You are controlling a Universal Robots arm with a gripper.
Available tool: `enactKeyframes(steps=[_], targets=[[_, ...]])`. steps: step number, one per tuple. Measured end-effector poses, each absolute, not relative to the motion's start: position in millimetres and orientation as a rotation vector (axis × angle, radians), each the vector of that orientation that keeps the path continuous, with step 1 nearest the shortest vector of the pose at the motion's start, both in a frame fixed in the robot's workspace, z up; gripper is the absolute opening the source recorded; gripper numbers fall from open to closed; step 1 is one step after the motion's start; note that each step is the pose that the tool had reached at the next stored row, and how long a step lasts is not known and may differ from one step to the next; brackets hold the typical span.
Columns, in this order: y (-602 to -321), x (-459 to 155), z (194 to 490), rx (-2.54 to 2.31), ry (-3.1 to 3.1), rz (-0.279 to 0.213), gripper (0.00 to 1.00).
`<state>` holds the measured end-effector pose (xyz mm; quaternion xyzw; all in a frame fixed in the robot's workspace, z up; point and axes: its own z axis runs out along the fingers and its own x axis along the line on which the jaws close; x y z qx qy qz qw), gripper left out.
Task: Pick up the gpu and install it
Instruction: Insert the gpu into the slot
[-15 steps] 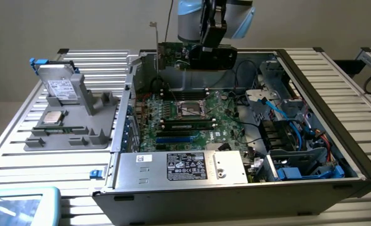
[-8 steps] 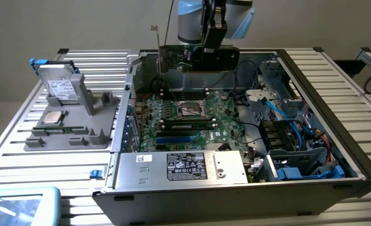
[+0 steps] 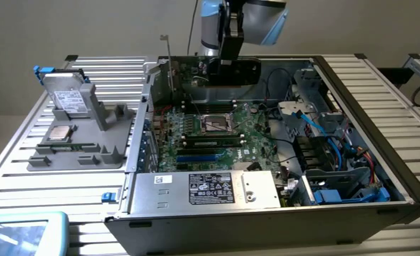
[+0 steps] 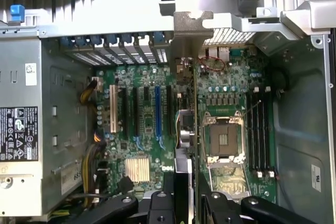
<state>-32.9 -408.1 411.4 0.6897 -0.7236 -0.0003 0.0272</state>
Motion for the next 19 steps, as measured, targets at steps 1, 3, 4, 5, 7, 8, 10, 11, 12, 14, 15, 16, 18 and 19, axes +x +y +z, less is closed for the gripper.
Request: enactKeyframes(steps=[1, 3, 4, 5, 7, 8, 10, 11, 12, 14, 15, 16, 18, 19], targets=[[-408.1, -33.5, 410.0, 2.129, -2.234, 0.001, 0.27], [-408.0, -34.6, 406.8, 2.127, -2.232, 0.006, 0.27], [-408.1, -35.0, 405.4, 2.126, -2.231, 0.008, 0.27], [-408.1, -35.5, 403.9, 2.125, -2.23, 0.01, 0.27], [-408.1, -36.2, 400.6, 2.123, -2.228, 0.014, 0.27], [-408.1, -36.4, 399.0, 2.123, -2.228, 0.015, 0.27], [-408.1, -36.5, 395.4, 2.122, -2.226, 0.018, 0.27], [-408.1, -36.6, 393.6, 2.121, -2.226, 0.019, 0.27], [-408.1, -36.6, 391.9, 2.12, -2.225, 0.021, 0.27], [-408.1, -36.6, 388.3, 2.12, -2.225, 0.022, 0.27], [-408.1, -36.6, 386.5, 2.119, -2.224, 0.023, 0.27], [-408.1, -36.7, 384.7, 2.119, -2.224, 0.023, 0.27], [-408.1, -36.8, 381.0, 2.119, -2.224, 0.024, 0.27], [-408.1, -36.9, 379.3, 2.118, -2.224, 0.025, 0.27]])
